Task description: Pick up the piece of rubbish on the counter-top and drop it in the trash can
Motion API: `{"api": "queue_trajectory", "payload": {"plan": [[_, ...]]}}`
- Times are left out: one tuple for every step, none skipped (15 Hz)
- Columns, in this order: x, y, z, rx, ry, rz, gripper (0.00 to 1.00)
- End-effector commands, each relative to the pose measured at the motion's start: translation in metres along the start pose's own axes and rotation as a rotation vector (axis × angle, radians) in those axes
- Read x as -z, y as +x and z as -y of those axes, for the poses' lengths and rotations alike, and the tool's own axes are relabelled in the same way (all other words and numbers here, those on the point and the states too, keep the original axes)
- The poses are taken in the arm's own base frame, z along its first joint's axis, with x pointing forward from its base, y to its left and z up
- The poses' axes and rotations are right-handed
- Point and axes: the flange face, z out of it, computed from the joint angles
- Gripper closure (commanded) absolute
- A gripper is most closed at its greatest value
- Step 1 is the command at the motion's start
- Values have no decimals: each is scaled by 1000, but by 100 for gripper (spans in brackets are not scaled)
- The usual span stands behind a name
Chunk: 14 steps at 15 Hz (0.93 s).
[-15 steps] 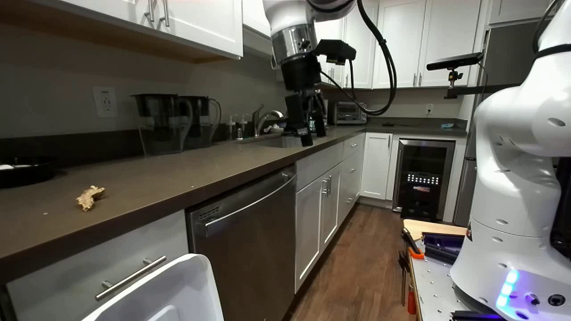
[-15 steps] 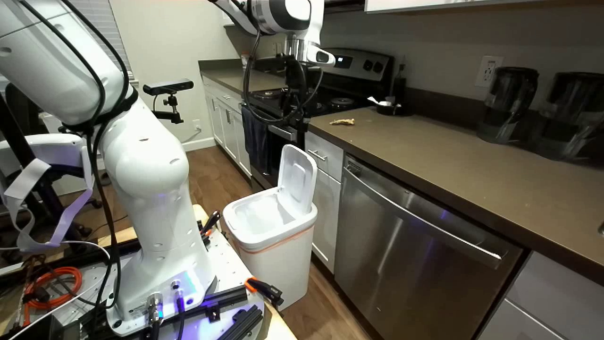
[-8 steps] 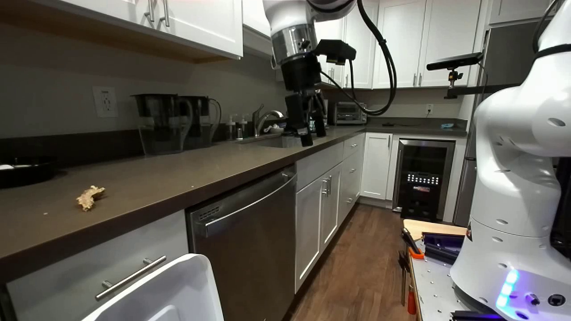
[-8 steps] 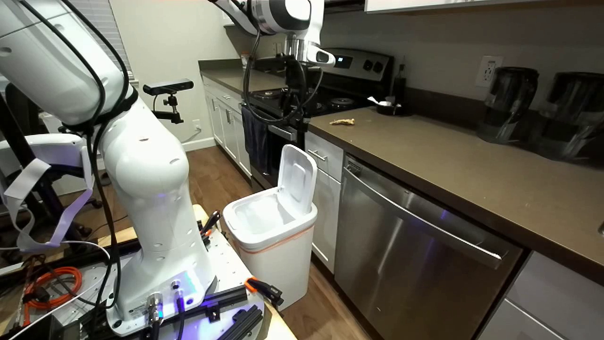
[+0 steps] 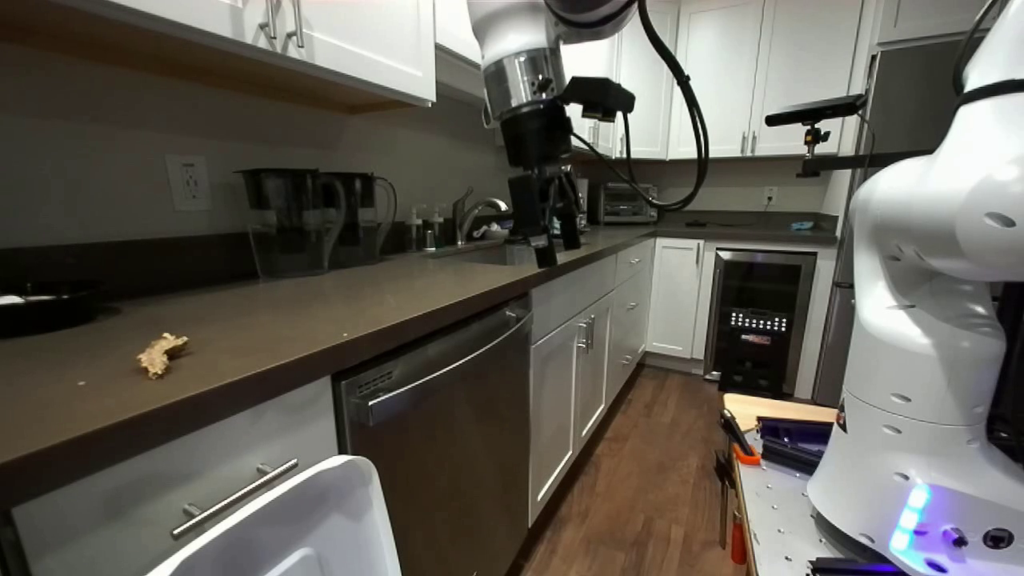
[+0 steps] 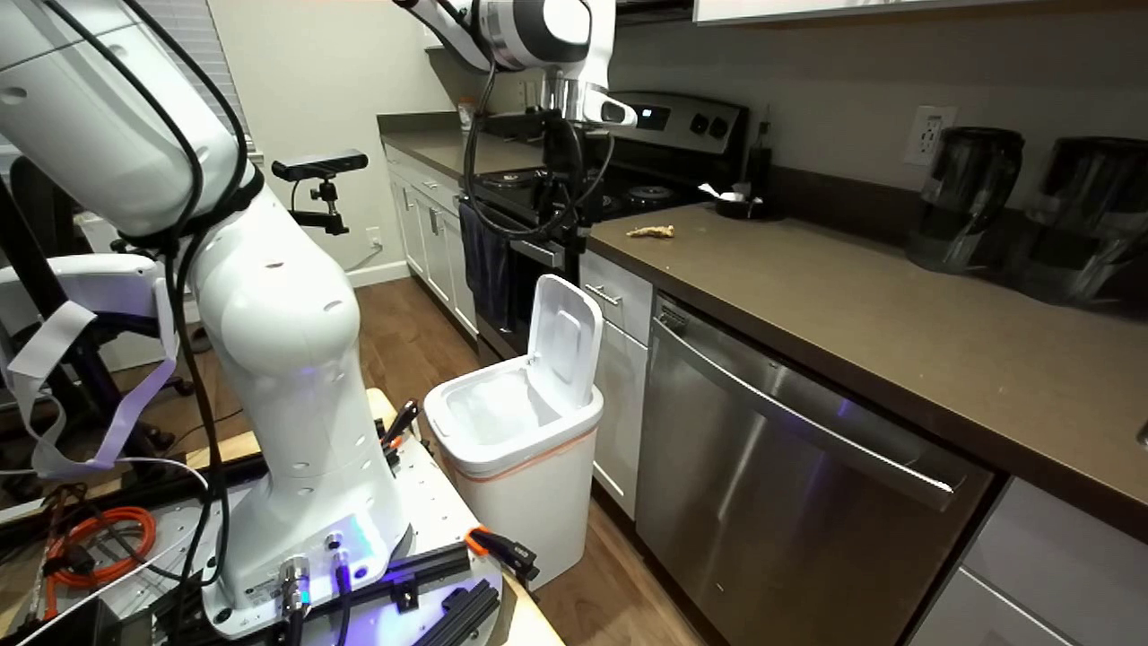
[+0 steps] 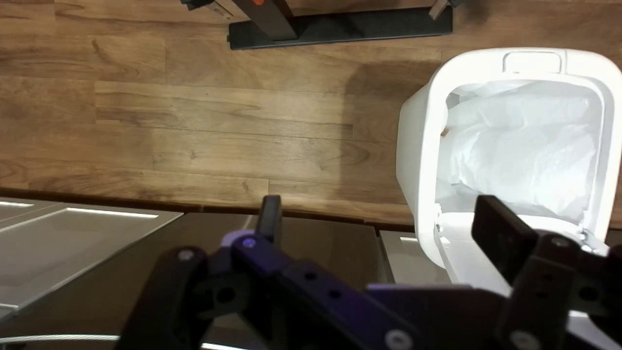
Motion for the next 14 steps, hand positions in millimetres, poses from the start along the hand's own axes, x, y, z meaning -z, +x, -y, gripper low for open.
{"api": "queue_trajectory", "payload": {"plan": [[-17,26,26,57,18,29,0],[-21,34,34,72,19,33,0],[-26,43,42,85,24,29,0],[-28,54,50,94,29,23,0],[-30,65,60,114,34,29,0],[-30,75,67,133,46,45,0],[-27,85,78,145,43,48,0],[-25,96,85,151,49,45,0],[-18,102,97,159,49,32,0],[-13,112,105,175,56,35,0],[-7,120,113,190,65,45,0],[1,129,120,199,70,48,0],[8,138,127,199,67,43,0],[12,148,133,203,76,24,0]]}}
